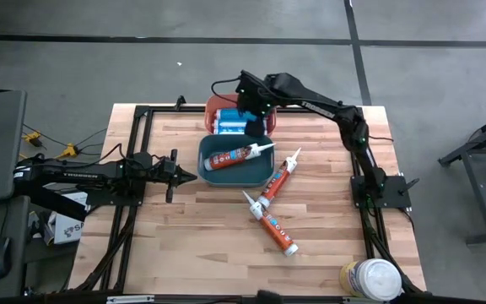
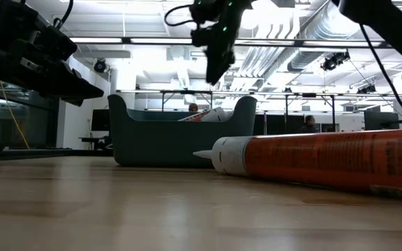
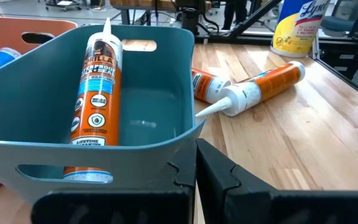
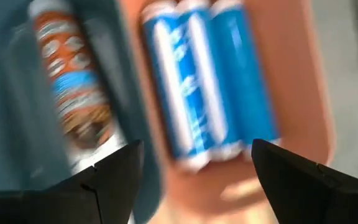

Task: Pick & place silicon tubes, Sealant and Lysol wipes
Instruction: Put the bottom orange sealant into the blue bin

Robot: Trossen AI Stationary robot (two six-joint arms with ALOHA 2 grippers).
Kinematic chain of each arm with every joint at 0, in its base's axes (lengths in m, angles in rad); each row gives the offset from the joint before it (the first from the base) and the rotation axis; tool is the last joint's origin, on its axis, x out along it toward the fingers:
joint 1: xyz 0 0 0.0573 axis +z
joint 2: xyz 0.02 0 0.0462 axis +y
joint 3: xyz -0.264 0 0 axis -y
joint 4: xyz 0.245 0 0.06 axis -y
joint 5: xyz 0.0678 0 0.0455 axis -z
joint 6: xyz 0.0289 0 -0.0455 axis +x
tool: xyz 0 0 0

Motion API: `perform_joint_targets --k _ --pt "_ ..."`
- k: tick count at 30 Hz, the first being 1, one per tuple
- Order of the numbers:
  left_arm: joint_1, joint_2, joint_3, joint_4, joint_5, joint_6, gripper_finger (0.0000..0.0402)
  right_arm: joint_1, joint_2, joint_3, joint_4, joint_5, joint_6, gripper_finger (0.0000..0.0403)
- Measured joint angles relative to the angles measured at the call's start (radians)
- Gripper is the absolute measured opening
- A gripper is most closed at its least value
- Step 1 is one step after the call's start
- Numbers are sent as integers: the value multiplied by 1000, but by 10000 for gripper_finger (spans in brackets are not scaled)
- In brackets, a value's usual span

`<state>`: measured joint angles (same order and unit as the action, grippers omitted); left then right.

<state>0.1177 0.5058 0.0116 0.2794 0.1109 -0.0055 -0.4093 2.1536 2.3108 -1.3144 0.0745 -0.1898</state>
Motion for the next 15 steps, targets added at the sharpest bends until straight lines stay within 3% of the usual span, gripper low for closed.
perform_joint_targets --k 8,15 --pt "0 0 0 0 3 0 0 97 -41 0 -240 -51 160 294" --pt "0 0 0 0 3 0 0 232 -60 -54 -257 -74 284 294"
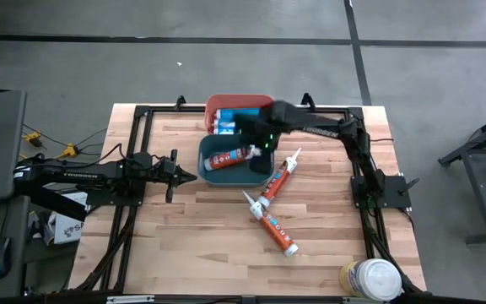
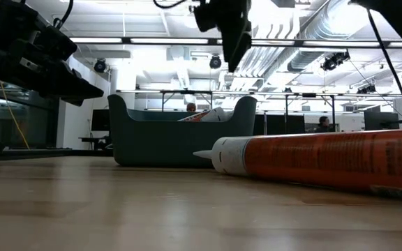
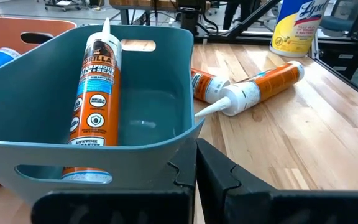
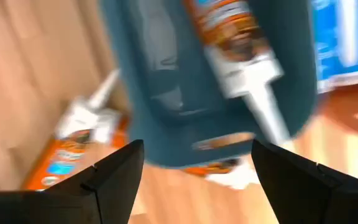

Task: Pick & place silicon tubes, Sealant and Lysol wipes
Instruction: Put the bottom orange sealant into the blue bin

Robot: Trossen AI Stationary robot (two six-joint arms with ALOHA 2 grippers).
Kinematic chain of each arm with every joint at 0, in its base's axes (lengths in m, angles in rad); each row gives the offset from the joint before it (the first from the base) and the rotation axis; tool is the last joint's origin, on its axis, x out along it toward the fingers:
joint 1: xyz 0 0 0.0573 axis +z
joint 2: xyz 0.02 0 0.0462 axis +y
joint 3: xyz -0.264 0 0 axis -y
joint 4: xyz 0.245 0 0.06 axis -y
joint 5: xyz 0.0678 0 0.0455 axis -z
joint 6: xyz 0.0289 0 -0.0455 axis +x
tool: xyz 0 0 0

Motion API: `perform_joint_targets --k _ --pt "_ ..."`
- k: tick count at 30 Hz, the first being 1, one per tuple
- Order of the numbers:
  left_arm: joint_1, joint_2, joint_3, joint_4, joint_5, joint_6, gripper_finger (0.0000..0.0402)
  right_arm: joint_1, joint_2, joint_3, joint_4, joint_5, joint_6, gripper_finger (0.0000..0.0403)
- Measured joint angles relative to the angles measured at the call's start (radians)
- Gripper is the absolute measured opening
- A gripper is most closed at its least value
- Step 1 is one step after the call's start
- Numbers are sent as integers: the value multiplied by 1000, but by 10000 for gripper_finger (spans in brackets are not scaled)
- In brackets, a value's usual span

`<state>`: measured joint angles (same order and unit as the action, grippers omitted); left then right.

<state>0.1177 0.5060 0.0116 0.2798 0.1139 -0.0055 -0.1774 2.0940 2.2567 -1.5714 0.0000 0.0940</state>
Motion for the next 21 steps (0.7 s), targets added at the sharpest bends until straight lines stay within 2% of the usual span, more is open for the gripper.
perform_joint_targets --k 5,10,15,21 --pt "0 0 0 -3 0 0 0 101 -69 -173 11 9 163 294" --pt "0 0 0 -2 0 0 0 209 -185 -427 77 47 342 294" --pt "0 0 0 -2 -1 0 0 302 -275 -659 279 -4 486 294" --pt "0 0 0 -3 -1 0 0 390 -296 -842 515 -93 620 294"
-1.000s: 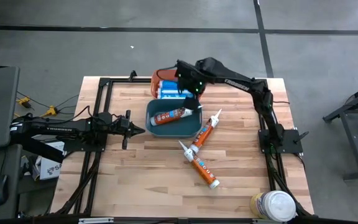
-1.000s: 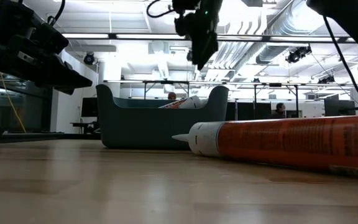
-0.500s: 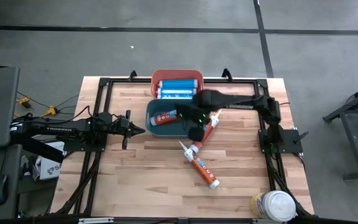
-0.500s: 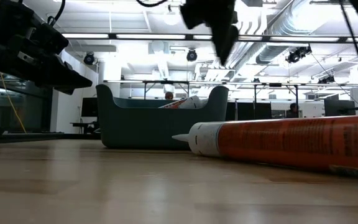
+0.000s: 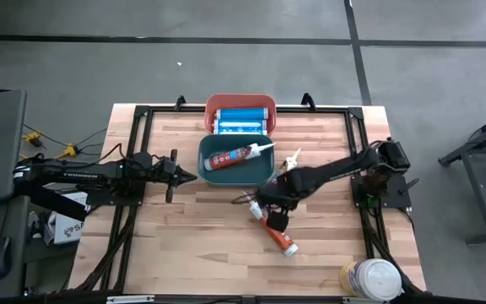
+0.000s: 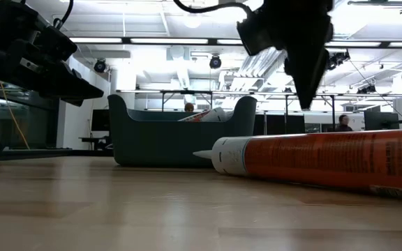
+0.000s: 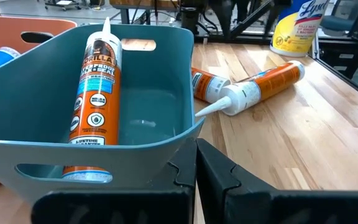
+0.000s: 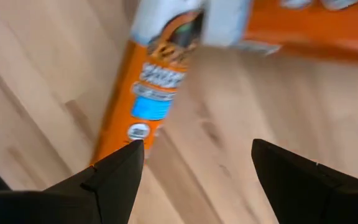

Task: Pick & place silicon tubes, Sealant and Lysol wipes
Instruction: Put the bottom orange sealant into the blue bin

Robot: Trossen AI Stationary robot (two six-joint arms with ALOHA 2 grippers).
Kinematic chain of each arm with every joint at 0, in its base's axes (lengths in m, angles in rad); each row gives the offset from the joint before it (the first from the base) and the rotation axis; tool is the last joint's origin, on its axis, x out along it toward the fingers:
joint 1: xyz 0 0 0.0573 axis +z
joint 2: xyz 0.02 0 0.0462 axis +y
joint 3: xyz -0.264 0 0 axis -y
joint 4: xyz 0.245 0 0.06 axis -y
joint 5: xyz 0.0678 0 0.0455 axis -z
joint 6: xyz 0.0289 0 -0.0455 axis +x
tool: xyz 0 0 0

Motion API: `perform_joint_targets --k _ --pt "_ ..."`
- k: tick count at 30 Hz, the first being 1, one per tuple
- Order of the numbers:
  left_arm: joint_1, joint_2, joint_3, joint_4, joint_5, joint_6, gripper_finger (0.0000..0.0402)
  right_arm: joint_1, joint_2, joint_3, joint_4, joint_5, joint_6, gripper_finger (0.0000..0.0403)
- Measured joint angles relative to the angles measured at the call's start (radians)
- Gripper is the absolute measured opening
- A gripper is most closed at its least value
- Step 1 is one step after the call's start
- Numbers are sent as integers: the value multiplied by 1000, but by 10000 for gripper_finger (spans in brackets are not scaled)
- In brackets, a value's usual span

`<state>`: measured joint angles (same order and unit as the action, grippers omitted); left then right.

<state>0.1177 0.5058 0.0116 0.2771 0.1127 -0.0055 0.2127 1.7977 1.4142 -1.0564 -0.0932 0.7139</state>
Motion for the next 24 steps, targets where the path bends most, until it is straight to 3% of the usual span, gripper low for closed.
perform_joint_targets --k 4,9,24 --pt "0 0 0 0 -1 0 0 41 0 -81 109 -22 73 294" --pt "0 0 0 0 -3 0 0 76 0 -143 194 25 154 294" --pt "0 0 0 -4 -2 0 0 138 63 -154 336 50 277 294"
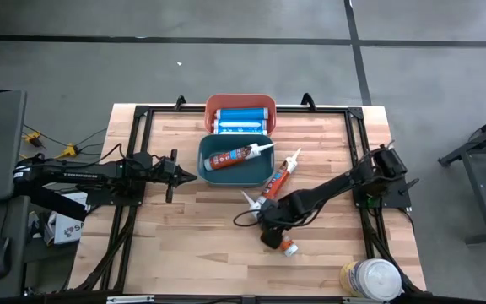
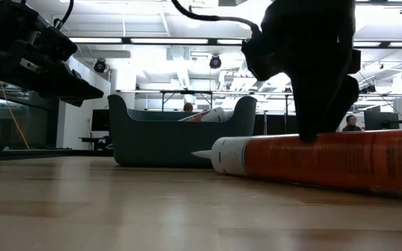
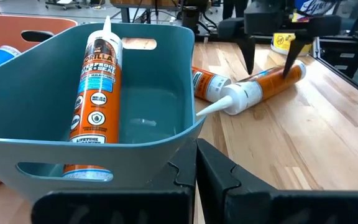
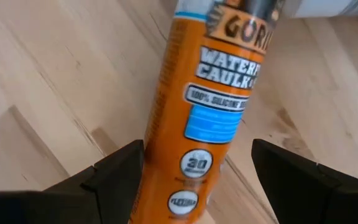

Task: Pick & place silicon tubes, Sealant and Lysol wipes
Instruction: Put the bottom orange sealant into the blue bin

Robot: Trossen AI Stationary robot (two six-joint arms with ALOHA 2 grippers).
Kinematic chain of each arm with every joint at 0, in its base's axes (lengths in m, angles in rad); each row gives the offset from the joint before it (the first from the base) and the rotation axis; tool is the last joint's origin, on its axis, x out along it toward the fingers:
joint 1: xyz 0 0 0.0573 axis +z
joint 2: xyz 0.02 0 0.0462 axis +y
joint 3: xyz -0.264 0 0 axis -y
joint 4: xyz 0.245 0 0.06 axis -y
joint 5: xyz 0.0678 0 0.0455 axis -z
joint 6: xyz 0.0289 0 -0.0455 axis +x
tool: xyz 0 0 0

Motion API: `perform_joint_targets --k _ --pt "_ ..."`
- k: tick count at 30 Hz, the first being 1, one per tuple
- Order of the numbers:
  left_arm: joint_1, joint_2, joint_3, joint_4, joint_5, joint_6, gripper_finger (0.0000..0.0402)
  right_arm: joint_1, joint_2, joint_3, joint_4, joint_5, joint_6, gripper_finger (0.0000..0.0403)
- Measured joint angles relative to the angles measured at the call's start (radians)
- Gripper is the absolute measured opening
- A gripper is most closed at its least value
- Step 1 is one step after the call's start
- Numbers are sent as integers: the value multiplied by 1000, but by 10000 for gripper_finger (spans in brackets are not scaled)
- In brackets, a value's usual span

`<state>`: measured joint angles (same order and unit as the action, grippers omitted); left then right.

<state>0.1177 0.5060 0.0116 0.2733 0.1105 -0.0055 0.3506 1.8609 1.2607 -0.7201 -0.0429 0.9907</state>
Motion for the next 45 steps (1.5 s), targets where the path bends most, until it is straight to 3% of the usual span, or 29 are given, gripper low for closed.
perform_joint_targets --k 16,28,34,39,45 --pt "0 0 0 -13 3 0 0 10 104 4 90 5 33 289" --pt "0 0 0 -18 3 0 0 37 108 2 99 6 30 212" --pt "0 0 0 -19 3 0 0 55 110 5 137 -4 -4 206" --pt "0 0 0 -19 3 0 0 74 117 44 144 21 -52 202" --pt "0 0 0 -23 2 0 0 93 117 94 156 125 -104 202"
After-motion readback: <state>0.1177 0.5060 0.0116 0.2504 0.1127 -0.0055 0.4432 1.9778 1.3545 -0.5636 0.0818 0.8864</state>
